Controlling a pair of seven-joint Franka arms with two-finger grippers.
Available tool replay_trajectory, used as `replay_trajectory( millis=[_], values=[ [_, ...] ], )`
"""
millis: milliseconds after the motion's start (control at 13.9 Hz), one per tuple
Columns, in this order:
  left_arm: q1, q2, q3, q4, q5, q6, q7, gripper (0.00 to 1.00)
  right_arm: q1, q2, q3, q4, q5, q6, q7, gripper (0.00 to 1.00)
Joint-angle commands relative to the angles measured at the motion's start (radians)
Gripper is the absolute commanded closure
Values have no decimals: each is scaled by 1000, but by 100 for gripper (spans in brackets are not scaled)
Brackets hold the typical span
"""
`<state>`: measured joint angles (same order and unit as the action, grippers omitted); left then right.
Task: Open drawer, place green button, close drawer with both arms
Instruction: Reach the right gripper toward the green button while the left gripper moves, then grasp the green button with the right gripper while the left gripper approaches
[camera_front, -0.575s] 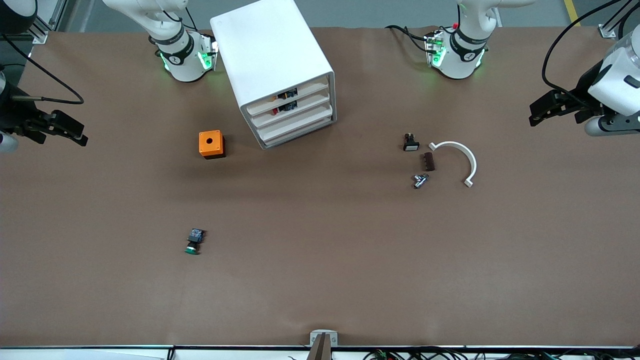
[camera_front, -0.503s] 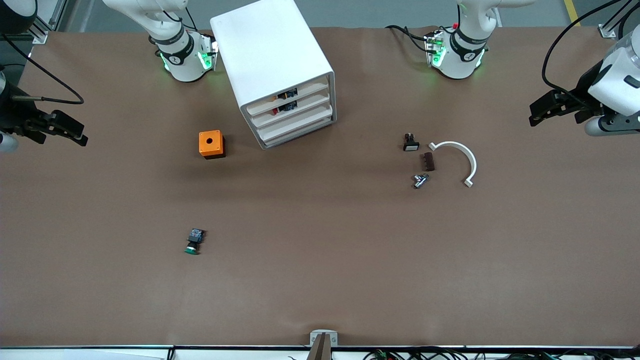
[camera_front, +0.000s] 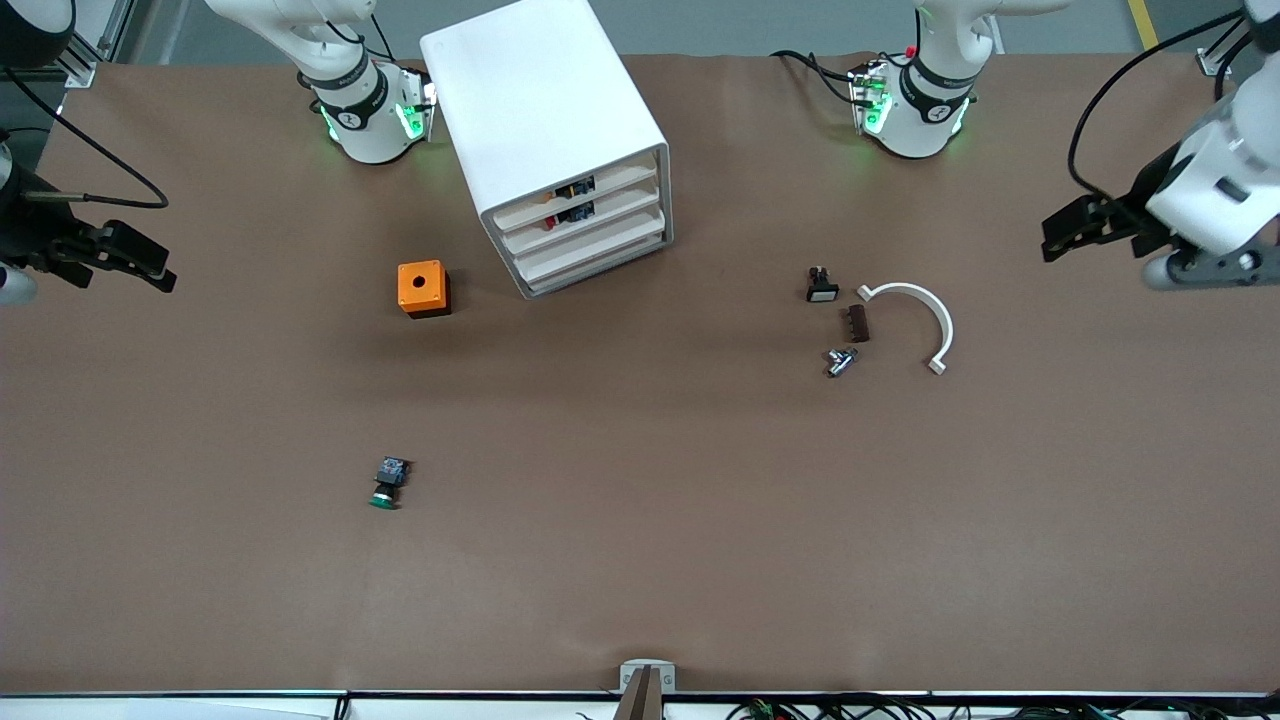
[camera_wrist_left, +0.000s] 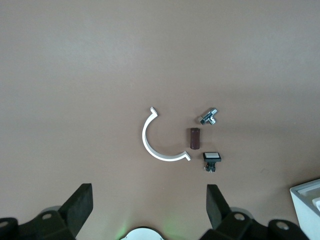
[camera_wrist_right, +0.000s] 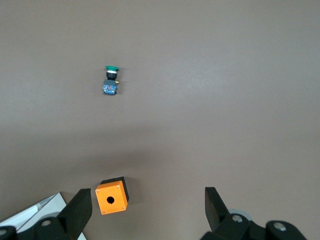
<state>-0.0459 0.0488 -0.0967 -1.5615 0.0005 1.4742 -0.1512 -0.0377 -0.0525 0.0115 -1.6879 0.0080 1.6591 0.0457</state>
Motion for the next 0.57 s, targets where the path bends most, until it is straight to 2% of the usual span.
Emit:
replay_trajectory(
  millis=[0,215,503],
  values=[
    [-43,101,-3,31,-28,4,1,0,15,19,13,-13,-3,30,0,0],
    [-69,190,-5,32,-75,84,-8,0,70,81,13,-10,15,79,2,0],
    [-80,313,-3,32,-186,164,-48,0,131,229,13,-10,30,200,3,0]
  ],
)
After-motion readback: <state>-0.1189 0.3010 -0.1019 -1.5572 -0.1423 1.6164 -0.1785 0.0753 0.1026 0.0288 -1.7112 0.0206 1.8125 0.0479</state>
